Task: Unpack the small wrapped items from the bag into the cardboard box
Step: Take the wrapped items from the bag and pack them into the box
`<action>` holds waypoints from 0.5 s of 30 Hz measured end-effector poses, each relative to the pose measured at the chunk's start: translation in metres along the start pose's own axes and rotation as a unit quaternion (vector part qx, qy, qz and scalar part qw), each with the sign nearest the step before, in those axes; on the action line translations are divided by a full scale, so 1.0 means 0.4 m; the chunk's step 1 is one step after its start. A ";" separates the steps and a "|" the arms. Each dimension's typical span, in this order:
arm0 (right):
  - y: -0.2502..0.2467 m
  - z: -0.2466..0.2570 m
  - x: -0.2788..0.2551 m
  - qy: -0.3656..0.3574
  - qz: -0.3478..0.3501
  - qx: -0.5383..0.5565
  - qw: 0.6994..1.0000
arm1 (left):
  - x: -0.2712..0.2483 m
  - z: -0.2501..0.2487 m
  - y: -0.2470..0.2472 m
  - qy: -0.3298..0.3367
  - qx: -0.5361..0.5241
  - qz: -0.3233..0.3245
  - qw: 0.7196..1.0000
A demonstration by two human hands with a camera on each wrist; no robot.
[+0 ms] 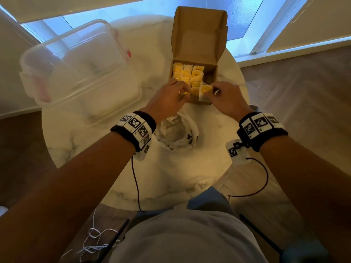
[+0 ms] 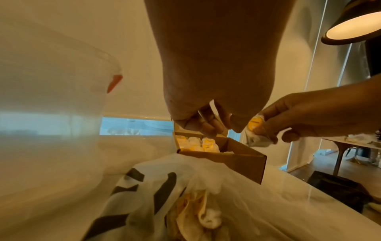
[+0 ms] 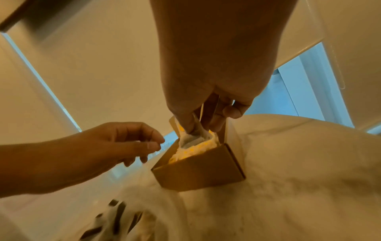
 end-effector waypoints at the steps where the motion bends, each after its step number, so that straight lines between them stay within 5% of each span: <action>1: -0.007 -0.018 0.025 0.006 -0.008 -0.012 1.000 | 0.013 0.002 0.014 -0.002 0.014 0.007 1.000; 15: 0.041 -0.140 0.241 0.045 -0.015 -0.146 0.988 | 0.065 0.061 0.100 0.007 0.112 0.023 0.993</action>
Point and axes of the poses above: each hand's wrist, its own x-axis towards the middle knuckle, its own y-axis out of the palm, z = x × y, the point moved 3 cm from there along x, towards the middle knuckle, and after that the axes turned 3 degrees about -y, right-handed, at the moved point
